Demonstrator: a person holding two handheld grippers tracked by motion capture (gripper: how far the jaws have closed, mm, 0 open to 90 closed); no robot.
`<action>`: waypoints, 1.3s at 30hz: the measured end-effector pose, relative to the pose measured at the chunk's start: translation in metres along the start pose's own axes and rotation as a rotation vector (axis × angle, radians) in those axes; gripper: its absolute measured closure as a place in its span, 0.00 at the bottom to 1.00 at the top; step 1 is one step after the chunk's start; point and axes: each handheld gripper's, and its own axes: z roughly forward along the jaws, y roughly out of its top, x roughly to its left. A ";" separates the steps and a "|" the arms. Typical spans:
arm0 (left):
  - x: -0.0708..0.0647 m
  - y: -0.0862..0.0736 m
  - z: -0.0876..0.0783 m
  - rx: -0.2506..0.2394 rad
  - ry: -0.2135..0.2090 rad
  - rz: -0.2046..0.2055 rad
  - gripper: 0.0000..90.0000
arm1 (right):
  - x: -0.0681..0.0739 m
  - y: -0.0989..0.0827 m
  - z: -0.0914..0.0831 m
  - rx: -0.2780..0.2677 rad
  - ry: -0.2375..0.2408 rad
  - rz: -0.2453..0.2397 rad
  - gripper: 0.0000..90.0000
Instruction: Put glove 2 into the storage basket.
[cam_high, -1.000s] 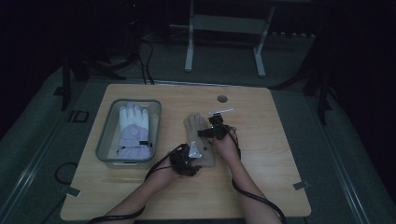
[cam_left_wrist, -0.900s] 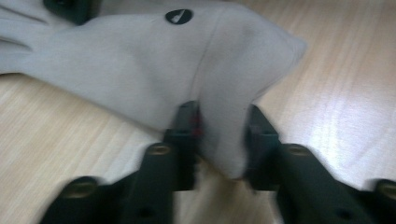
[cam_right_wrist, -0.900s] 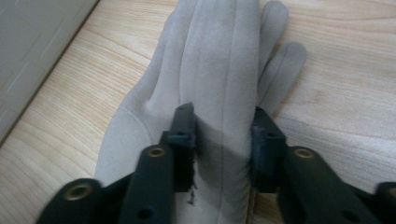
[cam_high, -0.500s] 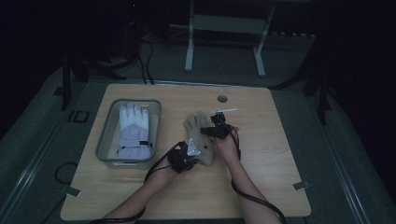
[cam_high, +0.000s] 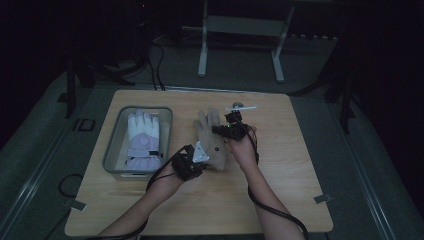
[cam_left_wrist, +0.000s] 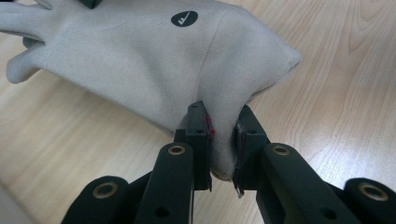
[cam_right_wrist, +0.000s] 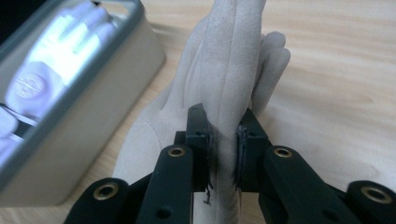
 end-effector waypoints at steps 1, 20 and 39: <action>0.002 0.000 -0.003 -0.003 -0.003 -0.005 0.89 | 0.005 0.005 -0.003 -0.010 0.007 -0.004 0.88; 0.032 -0.017 -0.066 -0.001 0.090 -0.018 0.89 | 0.062 0.047 0.006 -0.059 0.089 -0.056 0.88; 0.057 -0.063 -0.107 0.056 0.153 -0.084 0.89 | 0.122 0.061 0.051 -0.035 0.161 -0.131 0.88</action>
